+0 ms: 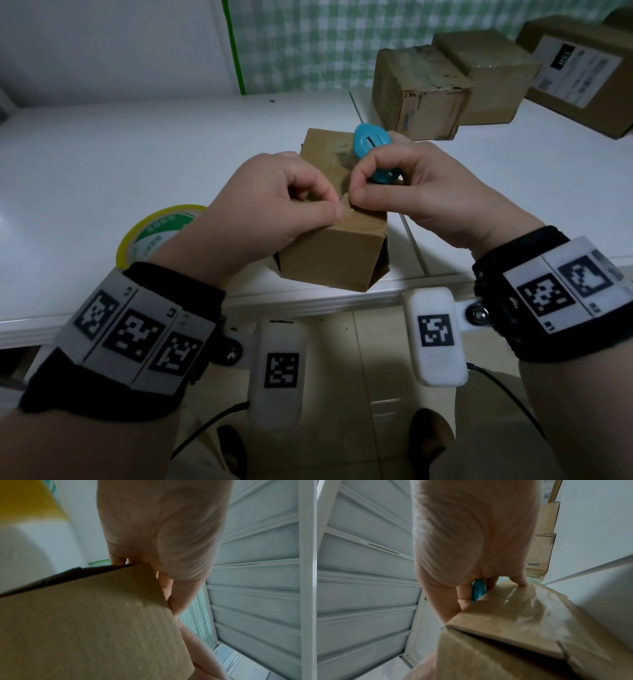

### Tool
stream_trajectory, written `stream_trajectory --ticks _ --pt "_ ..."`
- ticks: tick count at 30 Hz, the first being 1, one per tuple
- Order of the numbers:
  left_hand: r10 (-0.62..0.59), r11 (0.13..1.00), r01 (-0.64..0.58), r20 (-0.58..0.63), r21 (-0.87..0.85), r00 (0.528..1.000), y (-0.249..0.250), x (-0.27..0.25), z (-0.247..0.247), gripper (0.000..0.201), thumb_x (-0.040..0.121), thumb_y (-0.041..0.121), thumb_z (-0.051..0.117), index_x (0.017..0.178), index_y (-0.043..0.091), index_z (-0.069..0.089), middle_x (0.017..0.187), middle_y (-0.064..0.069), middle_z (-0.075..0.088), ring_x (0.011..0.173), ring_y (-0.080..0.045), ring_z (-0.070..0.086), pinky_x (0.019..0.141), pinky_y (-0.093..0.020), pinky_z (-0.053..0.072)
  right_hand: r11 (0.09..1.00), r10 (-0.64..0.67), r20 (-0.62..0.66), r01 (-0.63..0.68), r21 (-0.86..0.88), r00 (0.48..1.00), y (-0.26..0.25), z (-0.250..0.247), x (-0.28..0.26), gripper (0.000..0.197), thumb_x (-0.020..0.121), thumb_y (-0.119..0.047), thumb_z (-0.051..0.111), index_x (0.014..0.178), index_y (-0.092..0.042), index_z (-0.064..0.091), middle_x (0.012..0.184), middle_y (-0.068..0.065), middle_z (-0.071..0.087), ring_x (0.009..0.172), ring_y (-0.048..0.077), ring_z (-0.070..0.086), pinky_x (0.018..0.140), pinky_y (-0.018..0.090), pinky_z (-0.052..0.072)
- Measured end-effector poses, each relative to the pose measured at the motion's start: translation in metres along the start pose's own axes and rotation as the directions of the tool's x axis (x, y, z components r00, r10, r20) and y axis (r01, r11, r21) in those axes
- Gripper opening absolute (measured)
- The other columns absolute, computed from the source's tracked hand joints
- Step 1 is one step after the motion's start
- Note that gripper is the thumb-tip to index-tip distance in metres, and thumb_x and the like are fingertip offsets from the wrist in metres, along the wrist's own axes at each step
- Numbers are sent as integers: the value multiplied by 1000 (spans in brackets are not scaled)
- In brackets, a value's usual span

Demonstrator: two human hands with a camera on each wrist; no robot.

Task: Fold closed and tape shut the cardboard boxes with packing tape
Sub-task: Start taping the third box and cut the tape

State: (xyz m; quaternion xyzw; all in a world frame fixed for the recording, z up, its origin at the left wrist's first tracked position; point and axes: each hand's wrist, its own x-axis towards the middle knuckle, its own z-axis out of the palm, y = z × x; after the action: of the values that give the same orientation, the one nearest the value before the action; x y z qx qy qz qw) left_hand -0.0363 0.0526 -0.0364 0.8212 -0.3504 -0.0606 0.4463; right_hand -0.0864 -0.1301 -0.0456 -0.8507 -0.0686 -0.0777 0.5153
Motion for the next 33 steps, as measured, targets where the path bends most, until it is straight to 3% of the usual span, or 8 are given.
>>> stream_trajectory --ticks 6,13,18,24,29,33 --pt "-29 999 29 -48 -17 998 0 0 4 17 71 19 76 61 29 67 67 10 51 63 0 44 56 -11 35 999 12 -23 -13 -36 1000 -2 3 1 8 67 -30 71 70 -25 66 89 -1 45 86 5 44 75 15 36" --pt "-64 996 61 -46 -62 997 -2 0 4 13 71 20 77 64 26 67 57 15 49 57 0 42 52 -10 34 999 6 -44 -8 -37 999 -1 2 0 11 70 -26 78 70 -24 68 89 1 44 87 9 44 78 23 36" --pt "-63 996 62 -20 -57 998 -6 1 0 15 72 23 78 79 30 67 69 12 46 57 1 39 55 -14 32 1000 19 -40 -20 -22 999 -1 2 1 9 66 -31 74 74 -27 71 91 1 46 84 9 48 77 23 40" --pt "-69 996 68 -19 -54 997 -5 0 -1 13 71 21 76 79 29 70 70 11 48 57 2 41 54 -11 34 999 36 -46 -37 -18 998 -3 4 2 7 62 -30 75 68 -29 71 92 0 44 88 12 48 81 28 41" --pt "-78 995 77 -18 -60 997 -4 0 0 12 72 19 76 75 30 71 68 10 48 61 1 43 55 -11 34 998 51 -58 -50 27 997 -4 6 3 10 60 -27 76 66 -29 69 92 -2 46 87 9 49 78 26 42" --pt "-77 995 76 -14 -71 997 -3 -1 0 13 73 18 76 74 29 71 67 10 46 59 1 42 53 -9 33 998 56 -67 -53 42 996 -4 8 4 13 59 -23 74 67 -29 67 94 -2 46 85 7 49 72 17 41"
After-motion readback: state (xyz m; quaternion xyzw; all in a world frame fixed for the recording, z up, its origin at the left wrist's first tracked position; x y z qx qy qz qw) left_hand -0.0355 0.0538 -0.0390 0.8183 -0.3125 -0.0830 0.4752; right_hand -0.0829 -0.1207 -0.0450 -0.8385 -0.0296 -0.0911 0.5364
